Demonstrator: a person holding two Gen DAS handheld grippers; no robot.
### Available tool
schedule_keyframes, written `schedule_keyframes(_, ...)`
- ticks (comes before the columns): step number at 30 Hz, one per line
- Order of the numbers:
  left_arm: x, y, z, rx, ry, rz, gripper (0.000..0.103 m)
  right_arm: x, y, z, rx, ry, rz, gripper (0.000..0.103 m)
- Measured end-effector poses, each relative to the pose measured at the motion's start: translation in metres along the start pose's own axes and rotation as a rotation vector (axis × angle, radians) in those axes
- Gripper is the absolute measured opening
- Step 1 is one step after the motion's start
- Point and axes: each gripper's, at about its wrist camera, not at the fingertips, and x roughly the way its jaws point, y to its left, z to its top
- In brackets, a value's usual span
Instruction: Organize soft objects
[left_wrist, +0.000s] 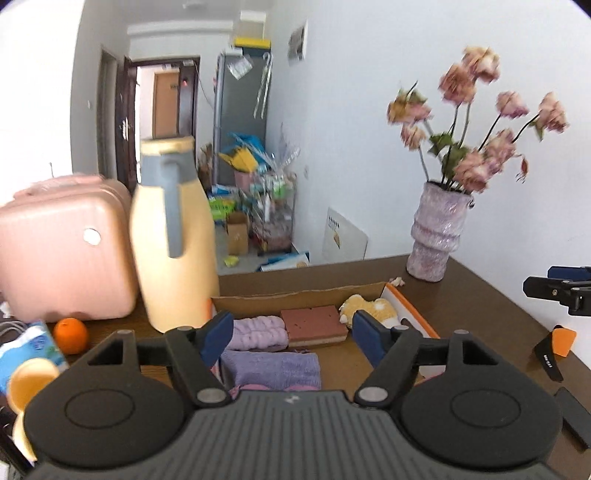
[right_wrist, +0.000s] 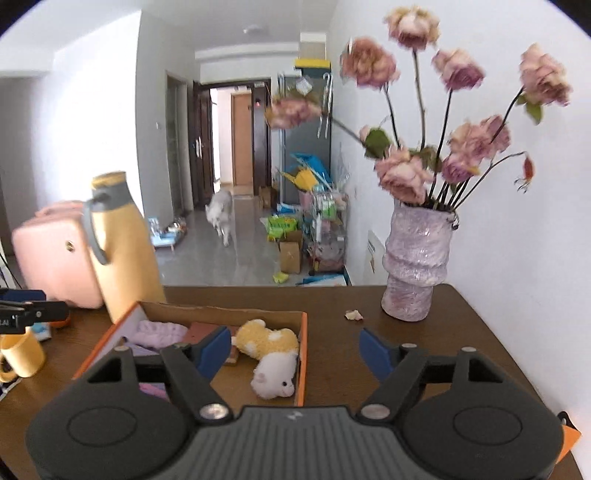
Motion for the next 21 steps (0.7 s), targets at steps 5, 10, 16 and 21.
schedule_keyframes(5,-0.07,-0.006,-0.026,0.014,-0.12,0.037,0.08,-0.055,0.012,-0.03,0.005,-0.094,0.038,0.083)
schedule_keyframes(10,-0.134,-0.01,-0.096,-0.03,-0.243,0.04,0.09,-0.108,0.023,-0.102,-0.015,-0.171,0.051,0.085)
schedule_keyframes(16,-0.187,-0.024,-0.195,-0.024,-0.247,0.05,0.091,-0.166,0.04,-0.198,-0.027,-0.189,0.109,0.085)
schedule_keyframes(21,-0.207,-0.044,-0.261,0.017,-0.175,0.062,0.091,-0.196,0.052,-0.255,0.012,-0.172,0.15,0.085)
